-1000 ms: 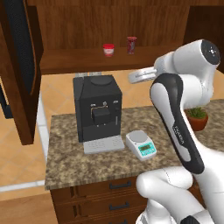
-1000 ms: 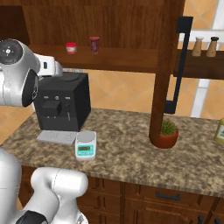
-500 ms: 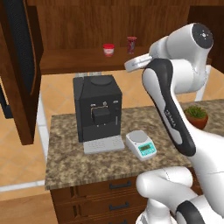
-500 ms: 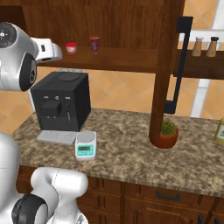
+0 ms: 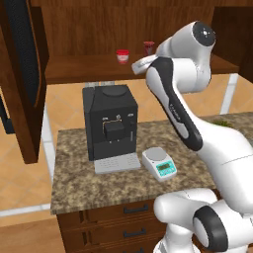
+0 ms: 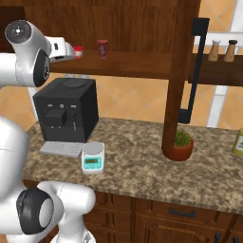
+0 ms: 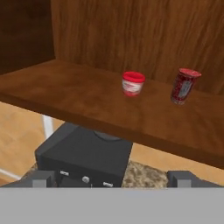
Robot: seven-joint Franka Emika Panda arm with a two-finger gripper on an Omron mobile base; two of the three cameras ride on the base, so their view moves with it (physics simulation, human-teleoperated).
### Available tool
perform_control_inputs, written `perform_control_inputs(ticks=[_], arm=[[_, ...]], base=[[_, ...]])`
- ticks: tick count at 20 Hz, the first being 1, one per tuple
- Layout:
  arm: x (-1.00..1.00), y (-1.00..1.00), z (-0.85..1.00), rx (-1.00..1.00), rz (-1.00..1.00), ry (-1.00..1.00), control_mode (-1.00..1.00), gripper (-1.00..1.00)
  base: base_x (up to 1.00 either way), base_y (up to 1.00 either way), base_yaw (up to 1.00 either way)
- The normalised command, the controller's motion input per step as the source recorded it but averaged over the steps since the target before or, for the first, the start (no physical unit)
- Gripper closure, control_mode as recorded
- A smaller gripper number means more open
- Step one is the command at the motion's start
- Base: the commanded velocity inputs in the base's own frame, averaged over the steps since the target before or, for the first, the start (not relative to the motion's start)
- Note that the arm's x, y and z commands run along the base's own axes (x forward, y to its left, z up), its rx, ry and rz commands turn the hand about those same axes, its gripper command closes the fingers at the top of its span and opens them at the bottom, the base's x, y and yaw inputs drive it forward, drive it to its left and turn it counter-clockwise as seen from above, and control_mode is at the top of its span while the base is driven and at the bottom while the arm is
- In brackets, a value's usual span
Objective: Pick the jam and place it on the digital scale for weighing, and close the cabinet.
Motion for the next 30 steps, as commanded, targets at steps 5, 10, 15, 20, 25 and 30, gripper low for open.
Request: perform_control_inputs(ticks=[5,10,15,20,25,30], arm=[[0.63,0.09,-0.07,0.0,-0.12,0.0,-1.0,-1.0],[0.52,0.0,0.0,0.01,-0.08,0.0,-1.0,-1.0],[0.35,0.0,0.0,0.01,0.0,0.01,-1.0,-1.0],[0.33,0.0,-0.02,0.0,0.0,0.0,-1.0,-1.0],[0.34,0.01,-0.09,0.01,0.0,0.0,-1.0,-1.0],[0.38,0.2,-0.14,0.0,0.0,0.03,-1.0,-1.0]], base=[[0.0,0.0,0.0],[0.0,0.0,0.0],[0.0,0.0,0.0],[0.0,0.0,0.0],[0.0,0.0,0.0],[0.0,0.0,0.0]])
